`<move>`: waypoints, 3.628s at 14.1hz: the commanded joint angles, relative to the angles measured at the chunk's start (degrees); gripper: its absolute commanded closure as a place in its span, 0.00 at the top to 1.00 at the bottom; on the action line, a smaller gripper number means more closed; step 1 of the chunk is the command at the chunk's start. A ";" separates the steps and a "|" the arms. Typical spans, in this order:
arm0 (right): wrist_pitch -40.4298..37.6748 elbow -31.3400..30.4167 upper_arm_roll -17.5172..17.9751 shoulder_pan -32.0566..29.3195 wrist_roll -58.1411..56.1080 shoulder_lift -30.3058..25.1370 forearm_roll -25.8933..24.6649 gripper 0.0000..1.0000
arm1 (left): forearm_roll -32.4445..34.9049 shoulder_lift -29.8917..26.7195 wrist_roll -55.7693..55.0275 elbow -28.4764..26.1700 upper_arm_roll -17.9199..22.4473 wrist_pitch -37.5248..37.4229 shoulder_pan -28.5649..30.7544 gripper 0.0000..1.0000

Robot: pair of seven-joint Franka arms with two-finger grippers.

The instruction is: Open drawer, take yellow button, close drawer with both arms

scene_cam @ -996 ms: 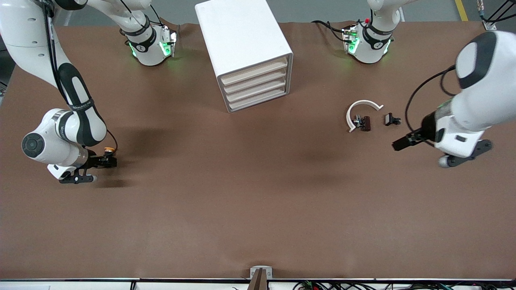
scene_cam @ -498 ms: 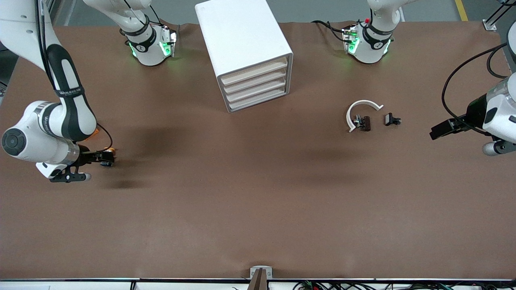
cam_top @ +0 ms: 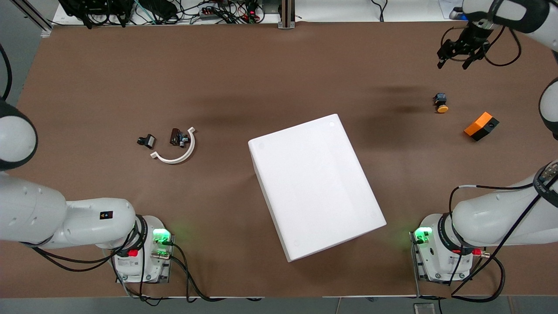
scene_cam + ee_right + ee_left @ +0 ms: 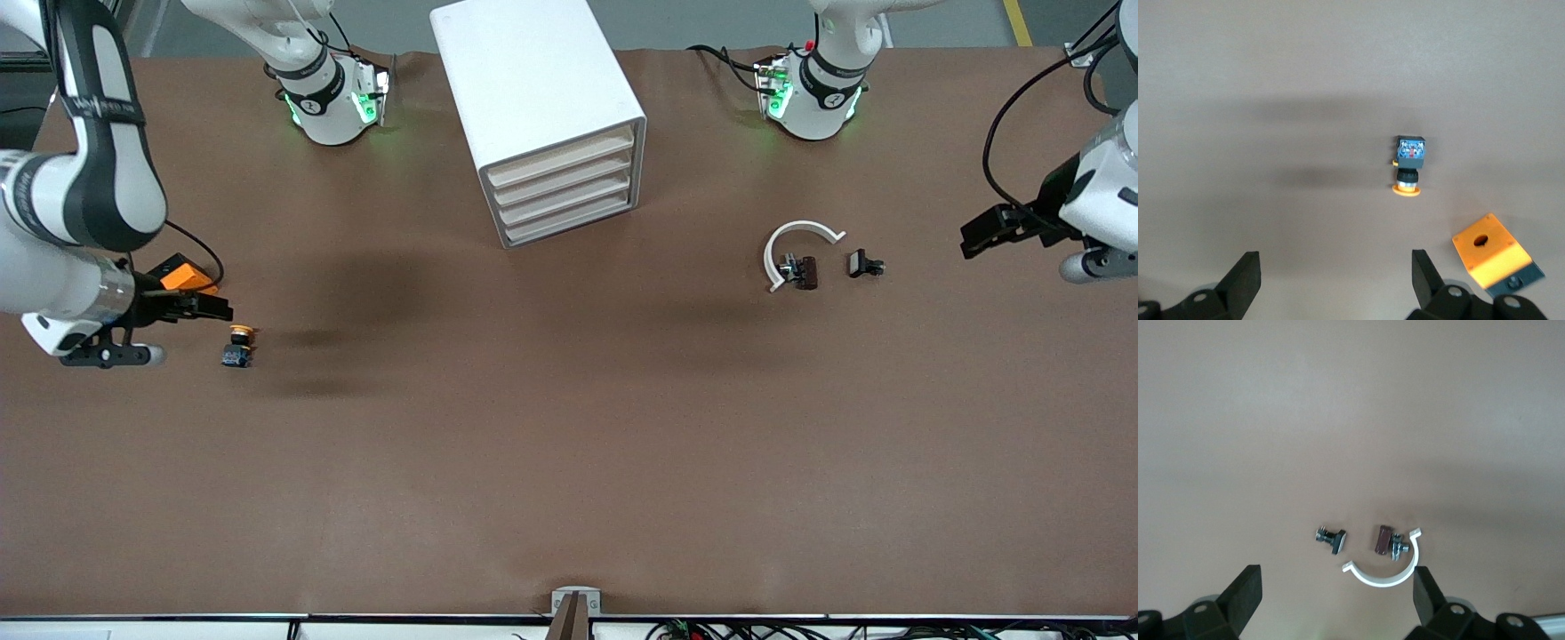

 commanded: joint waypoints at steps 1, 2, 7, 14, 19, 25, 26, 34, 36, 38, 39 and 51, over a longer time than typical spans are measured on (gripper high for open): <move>-5.82 3.59 -0.02 0.79 1.90 -2.93 -0.11 1.00 | -1.72 -7.07 1.54 -7.16 1.47 1.70 -1.03 1.00; -8.28 5.78 0.07 0.88 1.90 -2.94 -0.11 1.00 | -1.72 -8.39 1.54 -8.04 1.47 1.70 -1.12 1.00; -16.29 14.76 0.07 1.76 2.77 -2.94 -0.29 1.00 | -2.86 -8.32 1.62 -8.32 1.38 2.76 -1.21 1.00; -25.43 27.41 -0.11 3.17 7.26 -2.50 -1.52 1.00 | -5.31 -8.66 1.89 -7.88 0.15 2.32 -1.29 1.00; -25.53 28.74 -0.28 3.08 7.35 -2.59 -2.04 1.00 | -5.41 -8.05 1.28 -6.38 -0.11 1.44 -1.38 1.00; -25.53 28.83 -0.37 2.90 7.17 -2.59 -2.22 1.00 | -5.50 -8.84 -0.92 -7.17 -2.57 1.17 -1.03 1.00; -25.53 28.83 -0.37 2.90 7.17 -2.59 -2.22 1.00 | -5.50 -8.84 -1.27 -7.17 -2.57 1.35 -0.94 1.00; -25.53 28.83 -0.37 2.90 7.09 -2.59 -2.57 1.00 | -4.89 -3.40 -0.57 0.37 -1.87 0.74 -0.59 1.00; -25.53 28.83 -0.37 2.90 7.08 -2.59 -2.66 1.00 | -4.80 -3.22 -0.49 0.74 -1.87 0.47 -0.59 1.00; -25.53 28.83 -0.37 2.90 7.08 -2.59 -2.66 1.00 | -4.62 -2.87 -0.40 0.74 -1.87 0.47 -0.59 1.00; -25.53 28.83 -0.37 2.90 7.08 -2.59 -2.66 1.00 | -4.27 -2.78 -0.22 0.74 -1.87 0.47 -0.59 1.00; -25.44 28.83 -0.28 2.99 7.08 -2.50 -2.66 1.00 | -2.16 0.21 3.12 3.99 -1.78 0.47 0.02 1.00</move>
